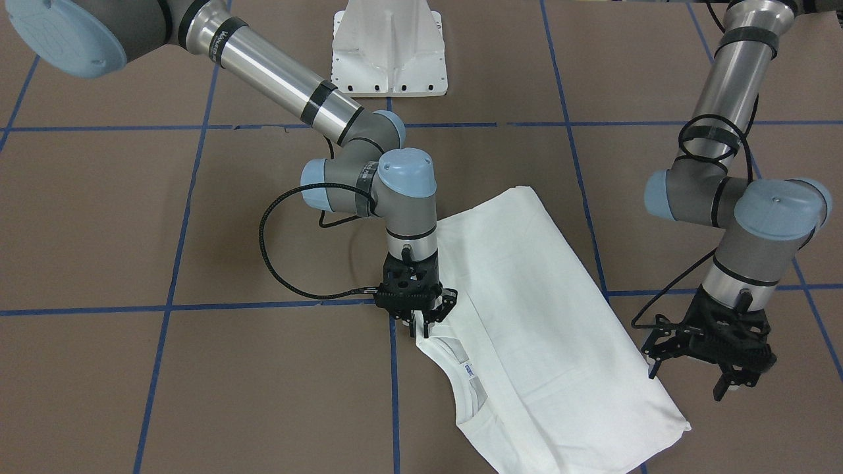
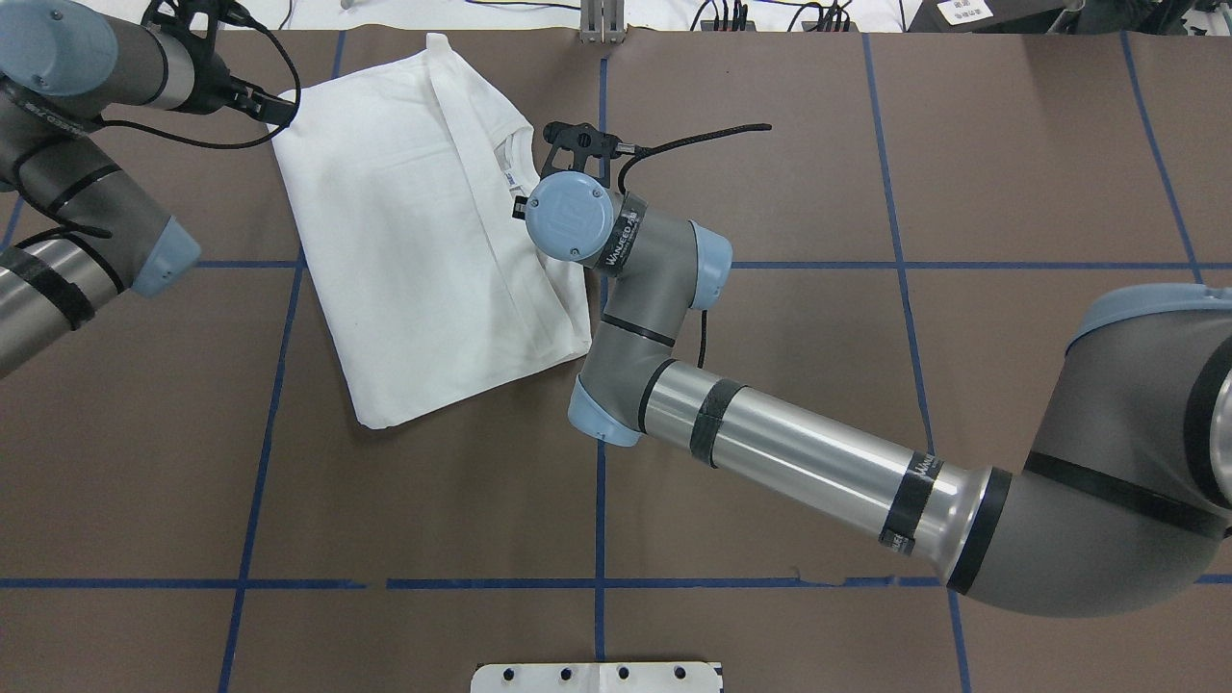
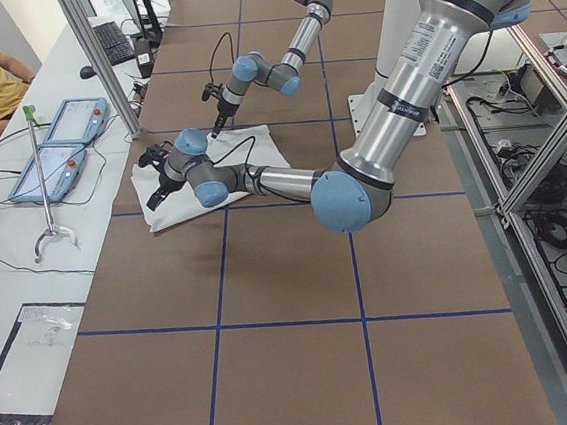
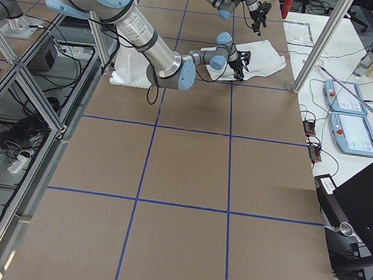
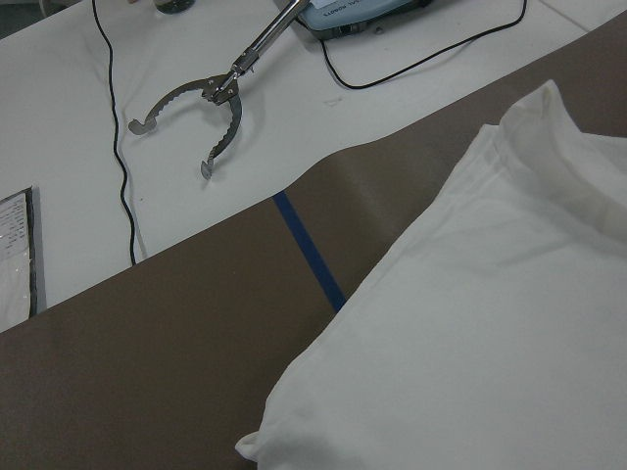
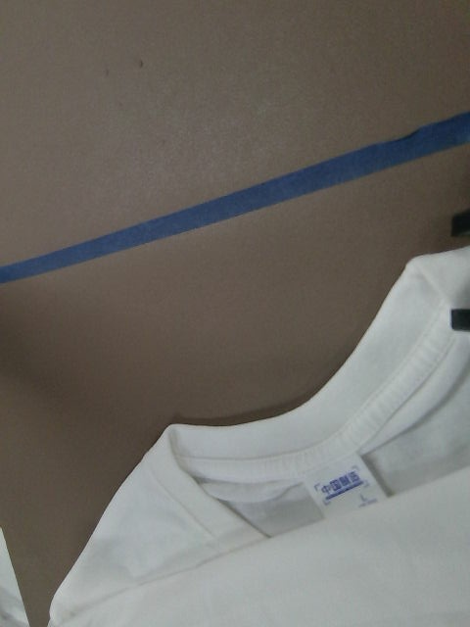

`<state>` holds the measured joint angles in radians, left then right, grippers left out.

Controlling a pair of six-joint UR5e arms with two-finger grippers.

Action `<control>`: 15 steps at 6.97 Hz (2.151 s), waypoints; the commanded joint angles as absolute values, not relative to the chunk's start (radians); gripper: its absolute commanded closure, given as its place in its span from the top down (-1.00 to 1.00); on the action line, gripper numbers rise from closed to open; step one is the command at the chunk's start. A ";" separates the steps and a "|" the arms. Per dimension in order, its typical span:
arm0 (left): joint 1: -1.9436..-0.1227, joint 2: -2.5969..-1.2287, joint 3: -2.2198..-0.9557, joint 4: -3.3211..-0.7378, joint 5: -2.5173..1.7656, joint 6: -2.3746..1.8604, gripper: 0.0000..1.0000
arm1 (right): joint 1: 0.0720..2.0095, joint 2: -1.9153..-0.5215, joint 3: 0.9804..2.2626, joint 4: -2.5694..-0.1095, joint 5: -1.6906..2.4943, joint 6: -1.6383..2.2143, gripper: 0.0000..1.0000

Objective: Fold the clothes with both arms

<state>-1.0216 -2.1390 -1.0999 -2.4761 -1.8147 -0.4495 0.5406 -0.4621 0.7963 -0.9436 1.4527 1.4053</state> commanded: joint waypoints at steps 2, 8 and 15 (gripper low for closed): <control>-1.022 -2.140 -1.100 -2.476 -1.815 -0.449 1.00 | 0.543 -0.463 0.872 -1.048 1.456 1.401 -1.00; -1.016 -2.138 -1.100 -2.503 -1.850 -0.451 1.00 | 0.393 -1.059 1.687 -1.241 1.334 1.442 -1.00; -1.015 -2.134 -1.100 -2.503 -1.870 -0.451 1.00 | 0.448 -1.019 1.763 -1.410 1.429 1.428 0.99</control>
<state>-1.0155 -2.1344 -1.1001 -2.5034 -1.8691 -0.4510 0.4254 -1.1024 1.7795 -1.3072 1.3833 1.4310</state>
